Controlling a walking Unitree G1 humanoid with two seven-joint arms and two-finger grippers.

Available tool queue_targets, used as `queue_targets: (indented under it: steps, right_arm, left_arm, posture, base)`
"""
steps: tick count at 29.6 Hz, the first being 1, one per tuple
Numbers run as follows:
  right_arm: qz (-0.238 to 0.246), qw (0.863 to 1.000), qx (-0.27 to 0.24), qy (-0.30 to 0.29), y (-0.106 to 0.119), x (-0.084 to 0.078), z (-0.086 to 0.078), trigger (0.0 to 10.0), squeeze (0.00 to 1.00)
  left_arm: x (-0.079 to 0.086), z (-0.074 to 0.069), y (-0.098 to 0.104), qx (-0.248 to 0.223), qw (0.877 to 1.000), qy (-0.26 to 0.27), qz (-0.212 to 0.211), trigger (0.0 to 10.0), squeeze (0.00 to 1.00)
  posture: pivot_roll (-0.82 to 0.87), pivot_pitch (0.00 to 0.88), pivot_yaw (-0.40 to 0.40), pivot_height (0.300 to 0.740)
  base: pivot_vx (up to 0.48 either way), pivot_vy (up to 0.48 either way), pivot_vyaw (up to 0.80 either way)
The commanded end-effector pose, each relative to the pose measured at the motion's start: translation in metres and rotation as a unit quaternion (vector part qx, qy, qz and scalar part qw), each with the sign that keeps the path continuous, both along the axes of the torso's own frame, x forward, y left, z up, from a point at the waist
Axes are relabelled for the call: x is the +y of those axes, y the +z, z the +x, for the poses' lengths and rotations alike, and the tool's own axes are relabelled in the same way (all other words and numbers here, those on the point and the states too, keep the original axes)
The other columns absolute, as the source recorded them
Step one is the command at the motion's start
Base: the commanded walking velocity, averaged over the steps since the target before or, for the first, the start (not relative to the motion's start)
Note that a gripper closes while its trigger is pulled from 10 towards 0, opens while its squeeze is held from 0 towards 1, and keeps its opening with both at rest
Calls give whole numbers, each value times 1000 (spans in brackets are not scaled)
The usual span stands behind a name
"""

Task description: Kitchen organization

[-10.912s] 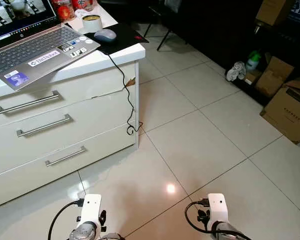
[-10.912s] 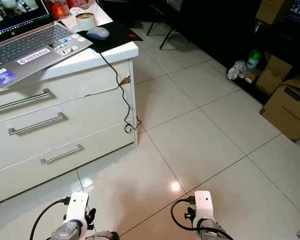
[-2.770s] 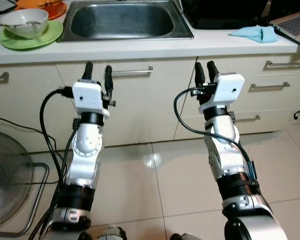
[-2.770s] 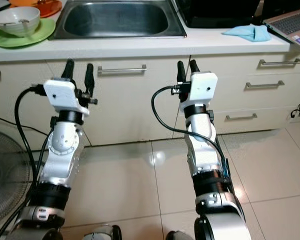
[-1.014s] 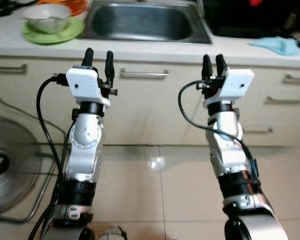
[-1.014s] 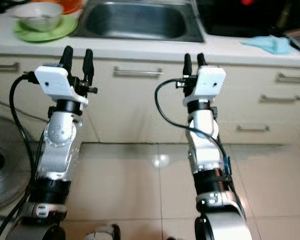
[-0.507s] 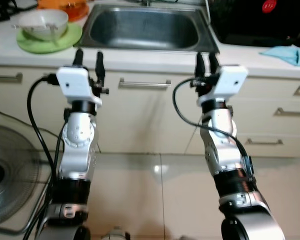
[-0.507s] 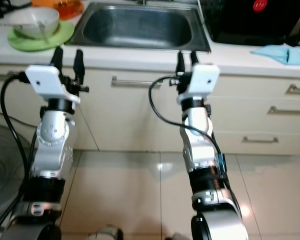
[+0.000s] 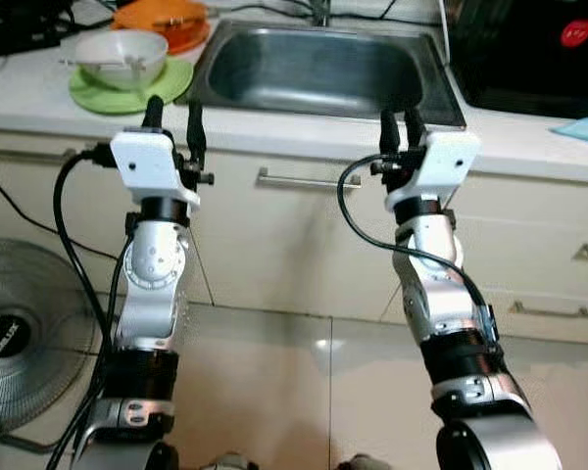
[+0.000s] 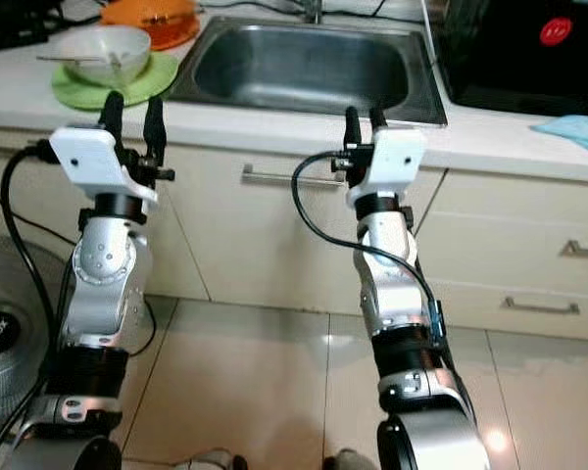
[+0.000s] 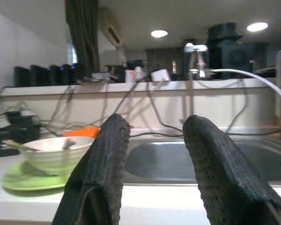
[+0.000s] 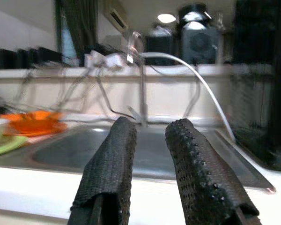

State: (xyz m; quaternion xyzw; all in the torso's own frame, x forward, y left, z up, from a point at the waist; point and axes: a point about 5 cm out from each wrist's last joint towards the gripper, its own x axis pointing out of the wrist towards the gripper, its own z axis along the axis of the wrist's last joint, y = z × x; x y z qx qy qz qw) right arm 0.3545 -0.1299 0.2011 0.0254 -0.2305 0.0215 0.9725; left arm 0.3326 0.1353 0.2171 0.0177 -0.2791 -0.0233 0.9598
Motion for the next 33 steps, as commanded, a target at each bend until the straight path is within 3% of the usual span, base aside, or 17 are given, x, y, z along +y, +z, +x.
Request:
queue_targets:
  steps: [1, 9, 14, 33]
  right_arm:
    - [5, 1000, -12, 10, 7, 7, 0, 10000, 0]
    - [4, 1000, -10, 9, 6, 7, 0, 10000, 0]
    - [4, 1000, -13, 13, 7, 8, 0, 10000, 0]
    - [22, 999, -16, 21, 8, 8, -1, 10000, 0]
  left_arm:
    - [8, 0, 2, -2, 1000, 11, 6, 10000, 0]
    - [8, 0, 2, -2, 1000, 13, 6, 10000, 0]
    - [8, 0, 2, -1, 1000, 14, 5, 10000, 0]
    - [9, 1, 2, 0, 1000, 16, 6, 10000, 0]
  posture:
    - [106, 100, -23, 740]
    - [107, 100, -24, 740]
    - [107, 100, -24, 740]
    - [107, 99, -23, 740]
  base:
    - [307, 0, 800]
    - [304, 0, 0]
    - [302, 0, 556]
    - [304, 0, 0]
